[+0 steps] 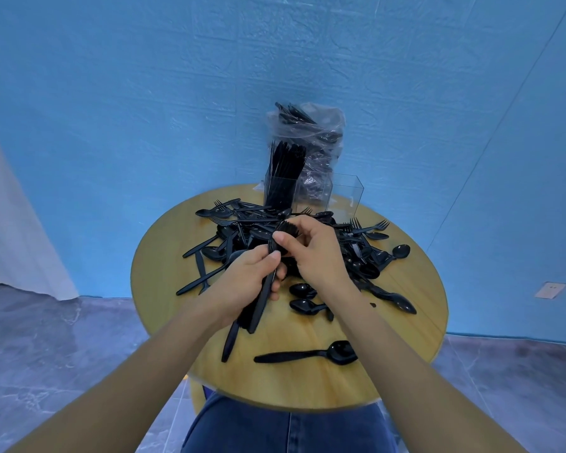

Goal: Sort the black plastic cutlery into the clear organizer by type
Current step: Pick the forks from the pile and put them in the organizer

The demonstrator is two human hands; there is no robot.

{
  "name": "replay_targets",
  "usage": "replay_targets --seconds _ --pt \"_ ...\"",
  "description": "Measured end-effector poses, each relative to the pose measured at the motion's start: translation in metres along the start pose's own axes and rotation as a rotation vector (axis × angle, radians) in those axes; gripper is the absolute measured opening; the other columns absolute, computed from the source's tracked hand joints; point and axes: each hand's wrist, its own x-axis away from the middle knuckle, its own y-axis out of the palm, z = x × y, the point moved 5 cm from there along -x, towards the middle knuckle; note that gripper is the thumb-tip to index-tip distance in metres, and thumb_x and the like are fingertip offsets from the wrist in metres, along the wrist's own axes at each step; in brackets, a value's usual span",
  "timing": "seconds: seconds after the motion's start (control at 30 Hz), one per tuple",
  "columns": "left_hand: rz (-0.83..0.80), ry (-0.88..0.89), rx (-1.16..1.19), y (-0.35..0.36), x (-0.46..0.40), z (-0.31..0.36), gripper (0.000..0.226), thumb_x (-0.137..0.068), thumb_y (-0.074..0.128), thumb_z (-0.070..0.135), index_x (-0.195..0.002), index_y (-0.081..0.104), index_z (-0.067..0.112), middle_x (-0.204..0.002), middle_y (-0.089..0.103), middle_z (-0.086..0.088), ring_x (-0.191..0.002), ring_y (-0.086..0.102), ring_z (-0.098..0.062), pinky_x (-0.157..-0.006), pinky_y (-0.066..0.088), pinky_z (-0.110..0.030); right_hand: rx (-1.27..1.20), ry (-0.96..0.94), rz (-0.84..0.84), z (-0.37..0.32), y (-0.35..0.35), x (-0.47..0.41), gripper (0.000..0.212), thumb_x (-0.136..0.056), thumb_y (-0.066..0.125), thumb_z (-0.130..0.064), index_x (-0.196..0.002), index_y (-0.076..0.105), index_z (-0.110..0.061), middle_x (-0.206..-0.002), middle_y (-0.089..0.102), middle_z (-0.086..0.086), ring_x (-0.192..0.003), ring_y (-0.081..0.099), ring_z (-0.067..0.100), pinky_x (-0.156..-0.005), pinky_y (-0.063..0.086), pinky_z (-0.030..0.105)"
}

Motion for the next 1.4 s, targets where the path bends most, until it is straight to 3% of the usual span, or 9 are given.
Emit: replay_targets --seconds 0.13,0.23,0.43,0.6,0.7,0.87,1.03,1.23,1.4 --pt "0.102 0.025 -0.035 -0.018 0.004 -0.011 0.021 -0.103 0.032 0.016 -0.103 0.051 0.006 -0.066 0.043 0.004 -0.052 0.039 -0.005 -0.047 0.036 -0.018 0.031 0.029 -0.043 0.01 0.002 0.004 0.014 -0.088 0.065 -0.017 -0.101 0.065 -0.021 -0.082 0.063 -0.008 -0.073 0.058 0.012 -0.069 0.049 0.025" --pt "0.221 0.011 0.018 -0.038 0.009 -0.02 0.025 -0.103 0.032 0.015 -0.11 0.055 0.009 -0.067 0.04 0.002 -0.051 0.037 -0.005 -0.045 0.033 -0.018 0.201 0.039 -0.114 0.021 -0.001 0.013 0.015 -0.088 0.063 -0.011 -0.103 0.065 -0.017 -0.084 0.06 -0.012 -0.074 0.054 0.003 -0.068 0.042 0.009" --pt "0.267 -0.005 0.042 -0.053 0.016 -0.034 0.025 -0.103 0.031 0.015 -0.111 0.053 0.008 -0.067 0.041 0.001 -0.05 0.038 -0.006 -0.043 0.034 -0.017 0.633 -0.08 -0.442 0.032 0.026 0.035 0.037 -0.09 0.058 -0.008 -0.124 0.058 -0.021 -0.123 0.05 -0.003 -0.113 0.039 0.013 -0.096 0.037 0.024" --pt "0.268 -0.04 0.013 -0.051 0.018 -0.042 0.025 -0.103 0.031 0.016 -0.11 0.055 0.011 -0.067 0.043 0.002 -0.051 0.039 -0.007 -0.047 0.036 -0.019 0.742 -0.159 -0.463 0.034 0.042 0.04 0.021 -0.092 0.058 -0.019 -0.112 0.066 -0.018 -0.114 0.054 0.001 -0.109 0.04 0.018 -0.09 0.041 0.034" --pt "0.277 -0.02 -0.02 -0.051 0.017 -0.04 0.025 -0.103 0.031 0.016 -0.109 0.055 0.009 -0.068 0.044 0.002 -0.052 0.04 -0.007 -0.051 0.036 -0.021 0.618 -0.178 -0.358 0.03 0.035 0.033 0.016 -0.09 0.06 -0.015 -0.103 0.07 -0.015 -0.107 0.058 0.0 -0.103 0.045 0.015 -0.089 0.041 0.03" --pt "0.309 0.044 -0.016 -0.049 0.009 -0.032 0.022 -0.103 0.032 0.017 -0.103 0.053 0.008 -0.071 0.046 0.001 -0.059 0.042 -0.01 -0.057 0.039 -0.025 0.097 -0.167 -0.043 -0.001 0.009 0.019 0.011 -0.086 0.065 -0.009 -0.086 0.066 -0.02 -0.082 0.059 -0.013 -0.074 0.052 0.0 -0.07 0.04 0.011" --pt "0.308 0.118 0.041 -0.033 -0.001 -0.019 0.021 -0.102 0.034 0.017 -0.099 0.052 0.009 -0.078 0.054 -0.001 -0.071 0.054 -0.01 -0.067 0.051 -0.025 -0.071 -0.029 -0.054 -0.01 0.01 0.011 0.012 -0.09 0.062 -0.01 -0.097 0.058 -0.019 -0.076 0.065 0.006 -0.07 0.057 0.009 -0.072 0.049 0.027" --pt "0.254 0.153 0.034 -0.011 -0.011 -0.011 0.021 -0.102 0.036 0.023 -0.108 0.054 0.013 -0.093 0.062 -0.008 -0.086 0.06 -0.02 -0.085 0.054 -0.042 -0.175 0.118 -0.04 0.002 0.007 0.015 0.014 -0.093 0.056 -0.007 -0.104 0.052 -0.016 -0.065 0.059 0.0 -0.053 0.056 0.004 -0.055 0.049 0.018" --pt "0.195 0.187 -0.011 0.005 -0.019 -0.012 0.019 -0.102 0.036 0.023 -0.108 0.051 0.015 -0.079 0.057 0.001 -0.076 0.056 -0.012 -0.074 0.052 -0.039 -0.161 0.168 0.049 0.011 -0.006 0.018 0.009 -0.094 0.056 -0.013 -0.095 0.062 -0.007 -0.061 0.06 0.002 -0.047 0.057 0.006 -0.046 0.05 0.023"
